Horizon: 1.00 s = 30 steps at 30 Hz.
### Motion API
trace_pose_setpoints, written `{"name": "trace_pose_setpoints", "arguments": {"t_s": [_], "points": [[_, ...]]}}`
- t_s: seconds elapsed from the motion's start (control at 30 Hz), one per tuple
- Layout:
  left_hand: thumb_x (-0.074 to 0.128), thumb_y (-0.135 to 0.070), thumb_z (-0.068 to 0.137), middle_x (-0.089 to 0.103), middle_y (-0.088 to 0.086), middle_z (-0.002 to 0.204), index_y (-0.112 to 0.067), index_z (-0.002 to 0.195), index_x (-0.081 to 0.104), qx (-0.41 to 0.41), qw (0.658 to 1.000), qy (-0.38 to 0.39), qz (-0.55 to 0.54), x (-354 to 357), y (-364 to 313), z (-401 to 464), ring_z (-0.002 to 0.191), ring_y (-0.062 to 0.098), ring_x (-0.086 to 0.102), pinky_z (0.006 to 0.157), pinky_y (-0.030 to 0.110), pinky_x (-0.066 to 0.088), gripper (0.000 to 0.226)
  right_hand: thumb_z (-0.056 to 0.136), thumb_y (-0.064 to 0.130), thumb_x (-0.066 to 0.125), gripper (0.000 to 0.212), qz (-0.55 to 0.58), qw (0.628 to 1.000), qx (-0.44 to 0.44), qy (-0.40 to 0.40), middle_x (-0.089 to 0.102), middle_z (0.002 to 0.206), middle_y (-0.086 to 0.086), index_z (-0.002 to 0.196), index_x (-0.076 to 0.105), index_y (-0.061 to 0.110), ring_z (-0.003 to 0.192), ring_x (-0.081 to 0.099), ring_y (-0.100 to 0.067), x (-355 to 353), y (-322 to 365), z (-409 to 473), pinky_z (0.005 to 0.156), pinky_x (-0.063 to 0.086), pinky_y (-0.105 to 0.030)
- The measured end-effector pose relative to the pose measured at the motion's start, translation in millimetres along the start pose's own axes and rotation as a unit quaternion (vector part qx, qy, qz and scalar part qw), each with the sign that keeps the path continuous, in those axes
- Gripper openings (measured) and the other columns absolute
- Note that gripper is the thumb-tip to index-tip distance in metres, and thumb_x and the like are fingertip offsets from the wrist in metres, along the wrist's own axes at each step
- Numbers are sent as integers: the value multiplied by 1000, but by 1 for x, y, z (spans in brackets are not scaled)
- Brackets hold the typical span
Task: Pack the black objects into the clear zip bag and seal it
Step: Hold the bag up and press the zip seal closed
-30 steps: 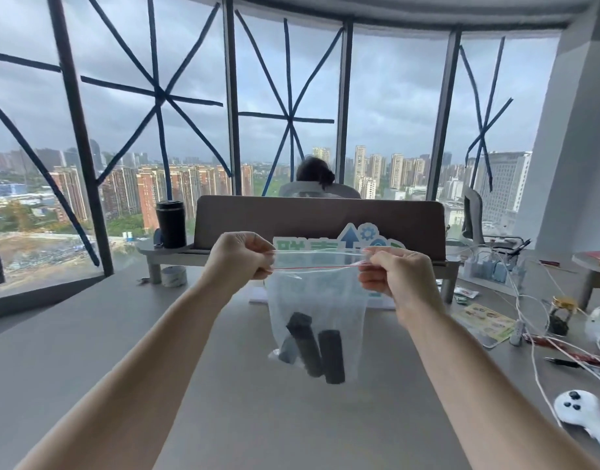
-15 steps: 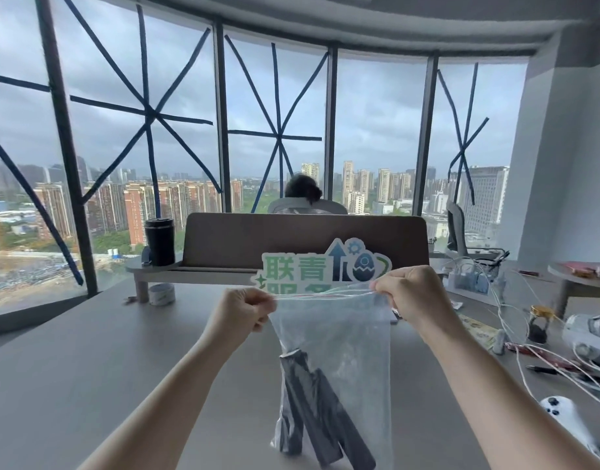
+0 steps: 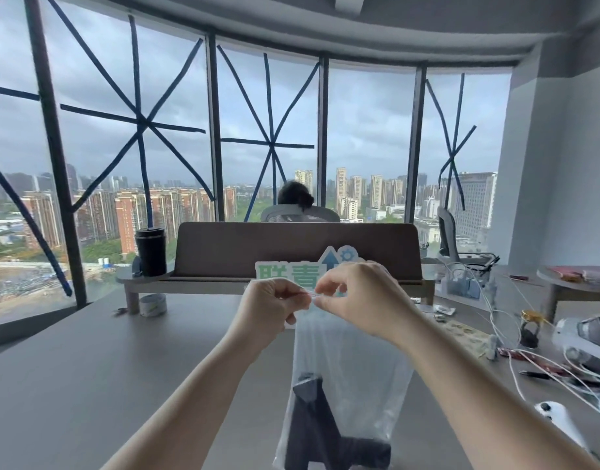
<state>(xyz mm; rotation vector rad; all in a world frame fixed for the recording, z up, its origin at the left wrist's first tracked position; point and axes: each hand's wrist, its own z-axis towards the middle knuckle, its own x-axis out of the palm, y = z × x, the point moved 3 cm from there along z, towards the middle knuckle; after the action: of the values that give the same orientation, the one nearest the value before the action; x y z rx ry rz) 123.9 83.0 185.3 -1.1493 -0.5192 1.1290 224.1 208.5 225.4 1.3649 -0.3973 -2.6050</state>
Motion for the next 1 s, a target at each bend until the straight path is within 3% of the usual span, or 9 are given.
{"name": "trace_pose_setpoints", "arguments": {"t_s": [0.1, 0.23, 0.4, 0.6, 0.73, 0.83, 1.0], "points": [[75, -5, 75, 65, -3, 58, -14, 66, 71, 14, 1000, -6, 16, 1, -3, 1, 38, 5, 44, 39, 11, 35, 13, 83, 30, 71, 11, 13, 1000, 14, 16, 63, 63, 15, 81, 79, 22, 70, 62, -6, -1, -1, 11, 78, 57, -36], [76, -5, 74, 63, -5, 54, -15, 65, 72, 27, 999, -12, 39, -1, -8, 4, 37, 4, 42, 40, 10, 35, 14, 80, 31, 73, 11, 35, 998, 31, 37, 73, 72, 12, 74, 78, 24, 79, 67, -7, -1, -4, 18, 82, 57, -39], [77, -5, 74, 59, -15, 40, -15, 66, 71, 27, 998, -5, 53, -1, -13, 6, 33, 0, 42, 38, 9, 34, 14, 77, 34, 72, 13, 34, 997, 38, 59, 71, 70, 11, 69, 75, 24, 80, 67, -11, -2, -4, 23, 81, 57, -42], [75, -6, 76, 65, -6, 58, -9, 71, 73, 41, 997, -2, 65, -1, -14, 7, 35, -4, 45, 42, 7, 36, 6, 86, 29, 65, 24, -3, 997, 26, 77, 60, 65, 11, 63, 63, 25, 74, 58, -14, 4, 0, 23, 72, 51, -35], [75, -8, 76, 65, -8, 61, -16, 65, 70, 61, 993, -28, 98, -2, -11, 8, 44, -6, 51, 48, 4, 37, 15, 91, 32, 60, 16, -19, 997, 20, 74, 59, 73, 11, 76, 63, 26, 82, 59, -18, 8, 2, 19, 79, 50, -36], [75, -7, 76, 67, -5, 64, -13, 65, 71, 66, 991, -66, 95, -8, -5, 8, 56, 1, 56, 57, 8, 43, 13, 93, 32, 55, 16, -32, 997, 34, 58, 65, 87, 5, 85, 65, 23, 85, 60, -21, 11, -5, 12, 73, 47, -35], [73, -5, 78, 64, -6, 60, -9, 68, 72, 69, 988, -113, 79, -29, 0, 10, 44, -5, 51, 52, 9, 40, 10, 93, 31, 53, 19, -54, 997, 45, 39, 64, 83, 9, 81, 63, 21, 82, 60, -22, 12, -28, 1, 68, 42, -32]]}}
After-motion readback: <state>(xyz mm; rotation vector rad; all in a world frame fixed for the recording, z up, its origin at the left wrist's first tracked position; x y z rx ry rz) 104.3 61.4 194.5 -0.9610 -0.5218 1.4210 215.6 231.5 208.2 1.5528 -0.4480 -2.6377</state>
